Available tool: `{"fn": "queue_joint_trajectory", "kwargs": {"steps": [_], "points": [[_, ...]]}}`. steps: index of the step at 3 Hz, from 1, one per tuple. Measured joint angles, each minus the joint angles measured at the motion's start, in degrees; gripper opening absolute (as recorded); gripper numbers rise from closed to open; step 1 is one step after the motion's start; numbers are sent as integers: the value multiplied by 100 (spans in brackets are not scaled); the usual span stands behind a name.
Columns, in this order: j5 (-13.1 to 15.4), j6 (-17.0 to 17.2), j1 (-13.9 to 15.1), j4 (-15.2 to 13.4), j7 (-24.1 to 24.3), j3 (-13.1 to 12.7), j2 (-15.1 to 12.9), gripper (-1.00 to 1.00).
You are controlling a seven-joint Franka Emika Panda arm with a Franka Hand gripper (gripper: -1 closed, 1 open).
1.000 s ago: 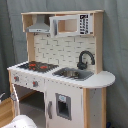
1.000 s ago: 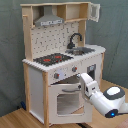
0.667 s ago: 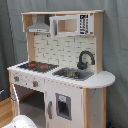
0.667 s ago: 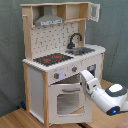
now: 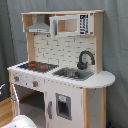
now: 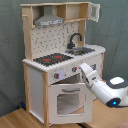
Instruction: Play with the kitchen
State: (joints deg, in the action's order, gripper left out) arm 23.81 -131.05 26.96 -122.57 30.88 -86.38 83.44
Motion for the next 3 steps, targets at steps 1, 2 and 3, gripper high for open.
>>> {"fn": "queue_joint_trajectory", "kwargs": {"steps": [1, 2, 3], "points": [[-105, 0, 16, -17, -577, 184, -135, 100], [-281, 0, 10, -15, -1113, 330, -317, 100], [-560, 30, 5, -14, -1609, 425, -533, 100]]}}
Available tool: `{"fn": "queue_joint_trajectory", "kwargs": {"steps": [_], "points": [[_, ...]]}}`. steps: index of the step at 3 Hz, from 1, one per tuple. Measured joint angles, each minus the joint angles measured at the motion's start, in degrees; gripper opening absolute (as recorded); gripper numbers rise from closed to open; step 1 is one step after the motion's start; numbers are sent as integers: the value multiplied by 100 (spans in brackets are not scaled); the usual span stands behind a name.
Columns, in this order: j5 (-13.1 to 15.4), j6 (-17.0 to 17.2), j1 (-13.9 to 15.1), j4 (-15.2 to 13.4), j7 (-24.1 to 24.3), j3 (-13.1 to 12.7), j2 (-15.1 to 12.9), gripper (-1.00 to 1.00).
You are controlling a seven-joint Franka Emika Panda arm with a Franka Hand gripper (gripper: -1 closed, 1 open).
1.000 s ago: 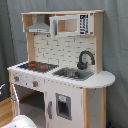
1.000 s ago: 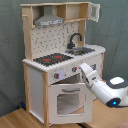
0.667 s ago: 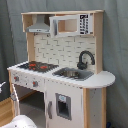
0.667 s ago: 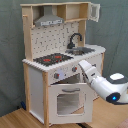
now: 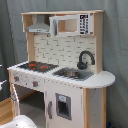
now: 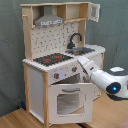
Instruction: Play with the kitchen
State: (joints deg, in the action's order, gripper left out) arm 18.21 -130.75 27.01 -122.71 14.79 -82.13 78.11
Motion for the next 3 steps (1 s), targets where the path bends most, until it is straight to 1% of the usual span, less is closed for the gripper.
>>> {"fn": "queue_joint_trajectory", "kwargs": {"steps": [3], "points": [[-874, 280, 0, 1, -1339, 152, -743, 100]]}}
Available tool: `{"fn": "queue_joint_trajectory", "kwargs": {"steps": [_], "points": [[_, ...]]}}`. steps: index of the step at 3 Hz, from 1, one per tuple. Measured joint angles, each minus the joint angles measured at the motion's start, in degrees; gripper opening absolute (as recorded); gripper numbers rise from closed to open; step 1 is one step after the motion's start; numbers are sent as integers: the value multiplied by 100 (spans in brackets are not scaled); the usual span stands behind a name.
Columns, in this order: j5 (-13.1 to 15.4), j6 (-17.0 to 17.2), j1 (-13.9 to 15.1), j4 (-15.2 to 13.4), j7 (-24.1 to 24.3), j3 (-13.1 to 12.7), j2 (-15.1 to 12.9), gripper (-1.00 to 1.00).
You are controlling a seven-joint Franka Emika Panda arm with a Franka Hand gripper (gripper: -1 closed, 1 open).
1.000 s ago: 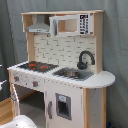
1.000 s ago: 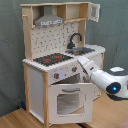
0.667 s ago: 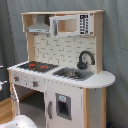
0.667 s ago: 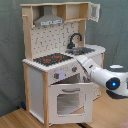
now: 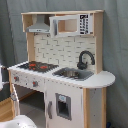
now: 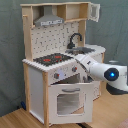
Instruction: Play with the kitchen
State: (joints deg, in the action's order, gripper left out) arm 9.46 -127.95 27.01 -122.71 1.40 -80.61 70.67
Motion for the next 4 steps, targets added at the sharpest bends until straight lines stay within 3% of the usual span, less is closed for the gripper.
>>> {"fn": "queue_joint_trajectory", "kwargs": {"steps": [3, 4], "points": [[-633, 766, -72, 0, -1584, 420, -806, 100], [-865, 1011, -110, 0, -1956, 422, -1096, 100]]}}
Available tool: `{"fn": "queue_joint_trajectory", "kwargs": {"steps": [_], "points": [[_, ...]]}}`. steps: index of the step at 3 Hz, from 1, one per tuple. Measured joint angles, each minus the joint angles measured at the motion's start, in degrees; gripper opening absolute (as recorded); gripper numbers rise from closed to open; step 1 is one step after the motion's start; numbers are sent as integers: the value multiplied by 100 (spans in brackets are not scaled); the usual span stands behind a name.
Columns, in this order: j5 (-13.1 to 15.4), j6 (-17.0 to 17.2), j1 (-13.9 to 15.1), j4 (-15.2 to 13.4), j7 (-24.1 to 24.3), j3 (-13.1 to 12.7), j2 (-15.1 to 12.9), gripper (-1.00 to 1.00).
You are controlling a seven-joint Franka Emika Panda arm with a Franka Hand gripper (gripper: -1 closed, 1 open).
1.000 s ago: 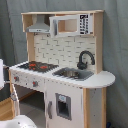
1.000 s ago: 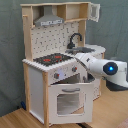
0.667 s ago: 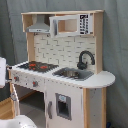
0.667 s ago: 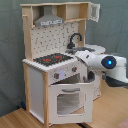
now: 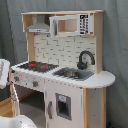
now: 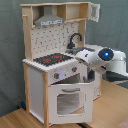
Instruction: Play with the kitchen
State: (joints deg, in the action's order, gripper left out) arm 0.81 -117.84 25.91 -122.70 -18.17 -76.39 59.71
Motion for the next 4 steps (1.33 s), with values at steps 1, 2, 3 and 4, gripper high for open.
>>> {"fn": "queue_joint_trajectory", "kwargs": {"steps": [1, 2, 3, 4], "points": [[-258, 128, 21, -8, -397, -35, -361, 100], [-439, 181, 113, -51, -823, -52, -820, 100], [-457, 157, 239, -127, -1251, -51, -1227, 100], [-457, 136, 435, -138, -1820, -52, -1593, 100]]}}
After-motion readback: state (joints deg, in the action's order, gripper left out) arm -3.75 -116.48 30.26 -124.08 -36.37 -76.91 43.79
